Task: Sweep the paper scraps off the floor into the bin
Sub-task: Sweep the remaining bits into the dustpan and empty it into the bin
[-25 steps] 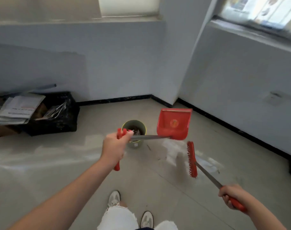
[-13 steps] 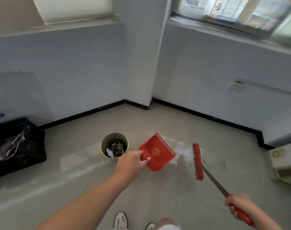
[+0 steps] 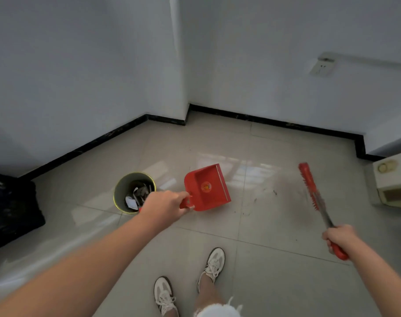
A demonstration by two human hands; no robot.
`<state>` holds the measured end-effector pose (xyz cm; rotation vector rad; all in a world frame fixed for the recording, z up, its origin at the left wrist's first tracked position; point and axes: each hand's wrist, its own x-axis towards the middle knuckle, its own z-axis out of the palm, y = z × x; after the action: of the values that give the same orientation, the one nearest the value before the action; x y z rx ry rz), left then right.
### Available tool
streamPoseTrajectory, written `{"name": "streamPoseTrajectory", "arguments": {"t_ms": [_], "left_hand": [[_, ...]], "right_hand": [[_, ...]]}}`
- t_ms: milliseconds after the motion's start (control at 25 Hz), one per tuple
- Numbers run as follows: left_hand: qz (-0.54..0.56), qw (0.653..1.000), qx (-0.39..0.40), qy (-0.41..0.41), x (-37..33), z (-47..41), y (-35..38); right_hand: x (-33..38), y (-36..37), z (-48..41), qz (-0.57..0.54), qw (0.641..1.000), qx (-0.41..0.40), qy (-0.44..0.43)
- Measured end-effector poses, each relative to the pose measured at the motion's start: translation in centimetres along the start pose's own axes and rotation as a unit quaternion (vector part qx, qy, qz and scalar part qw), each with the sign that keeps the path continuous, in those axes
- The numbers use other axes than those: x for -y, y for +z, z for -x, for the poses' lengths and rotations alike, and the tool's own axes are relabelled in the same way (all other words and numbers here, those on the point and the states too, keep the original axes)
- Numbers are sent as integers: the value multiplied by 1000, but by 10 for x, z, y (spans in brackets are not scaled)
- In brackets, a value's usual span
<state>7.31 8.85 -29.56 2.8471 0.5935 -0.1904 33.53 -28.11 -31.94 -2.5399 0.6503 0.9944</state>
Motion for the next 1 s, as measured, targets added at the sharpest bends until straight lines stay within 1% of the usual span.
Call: {"name": "streamPoseTrajectory", "arguments": {"t_ms": [120,200,240,320,400,440,600,680,760,800,880,960,1000], "left_hand": [[-36,999,-40,5,7,-21,19],[-49,998,-36,15,10,-31,31],[-58,998,-26,19,11,-34,35],[-75,997,-13,22,15,-37,38],[-73,997,-4,25,21,-39,39],[-66,998,1,18,24,-39,39],[-46,999,16,-3,38,-34,35],[-45,999,22,13,45,-29,30],[-39,999,20,30,51,-22,22],[-28,999,25,29,56,-16,18],[0,998,61,5,65,-3,11],[9,997,72,6,81,10,6],[17,996,83,-7,92,17,1]], "right_hand": [[10,4,-73,65,997,28,-7],[18,17,-101,126,991,39,-12],[22,26,-103,145,988,47,-29],[27,52,-96,183,975,125,-25],[20,75,-69,300,939,150,-79],[7,87,-51,326,928,151,-100],[-56,126,12,242,951,173,-88],[-77,139,47,245,945,200,-87],[-97,133,60,330,912,145,-197],[-101,131,66,322,911,145,-213],[-92,136,102,278,926,180,-179],[-76,140,147,266,920,253,-136],[-70,134,155,241,930,250,-118]]}}
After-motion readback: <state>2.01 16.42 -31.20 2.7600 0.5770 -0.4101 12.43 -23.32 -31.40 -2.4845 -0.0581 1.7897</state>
